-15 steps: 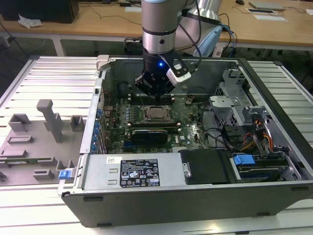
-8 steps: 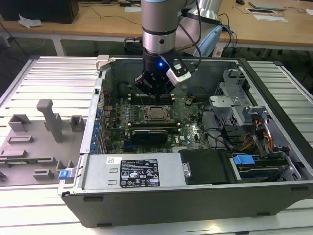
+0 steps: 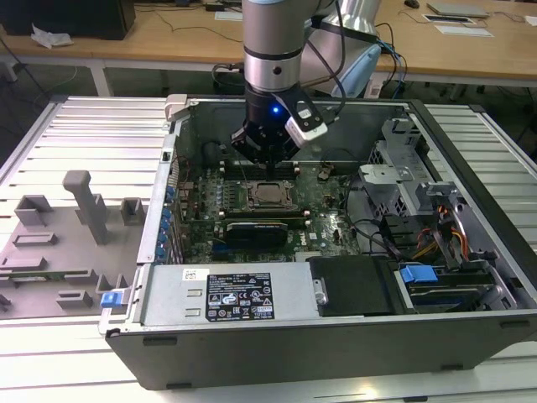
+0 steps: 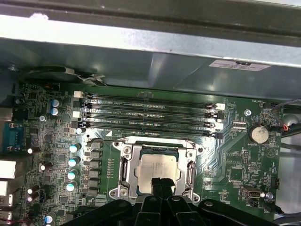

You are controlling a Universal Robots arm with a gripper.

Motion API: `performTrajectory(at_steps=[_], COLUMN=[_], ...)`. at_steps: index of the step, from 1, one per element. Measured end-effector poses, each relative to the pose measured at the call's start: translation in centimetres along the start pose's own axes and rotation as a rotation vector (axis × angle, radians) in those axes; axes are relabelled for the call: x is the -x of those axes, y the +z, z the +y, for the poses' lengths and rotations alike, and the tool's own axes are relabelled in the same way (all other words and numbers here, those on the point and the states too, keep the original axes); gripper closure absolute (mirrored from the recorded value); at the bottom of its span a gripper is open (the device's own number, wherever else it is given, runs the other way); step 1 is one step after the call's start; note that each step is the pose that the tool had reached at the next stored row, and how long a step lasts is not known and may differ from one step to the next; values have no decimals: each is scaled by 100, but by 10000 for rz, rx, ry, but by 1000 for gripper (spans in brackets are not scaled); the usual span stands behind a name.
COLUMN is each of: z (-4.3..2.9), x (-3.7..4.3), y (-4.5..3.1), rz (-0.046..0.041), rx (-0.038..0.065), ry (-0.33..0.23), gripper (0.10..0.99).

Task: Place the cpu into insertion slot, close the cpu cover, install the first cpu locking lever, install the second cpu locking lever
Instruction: 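Install the first cpu locking lever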

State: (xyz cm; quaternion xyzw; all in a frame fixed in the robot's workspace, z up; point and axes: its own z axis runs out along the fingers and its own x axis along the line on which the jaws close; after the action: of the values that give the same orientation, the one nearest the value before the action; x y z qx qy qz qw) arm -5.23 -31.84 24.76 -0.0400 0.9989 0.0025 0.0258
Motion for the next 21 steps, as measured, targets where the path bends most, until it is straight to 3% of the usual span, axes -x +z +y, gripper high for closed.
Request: performTrajectory(at_steps=[16,21], z=[31,34], x=[-382,-429], y=[-19,-22], rz=[-6,-7], rx=[1,35], ry=[1,1], gripper=[980,980])
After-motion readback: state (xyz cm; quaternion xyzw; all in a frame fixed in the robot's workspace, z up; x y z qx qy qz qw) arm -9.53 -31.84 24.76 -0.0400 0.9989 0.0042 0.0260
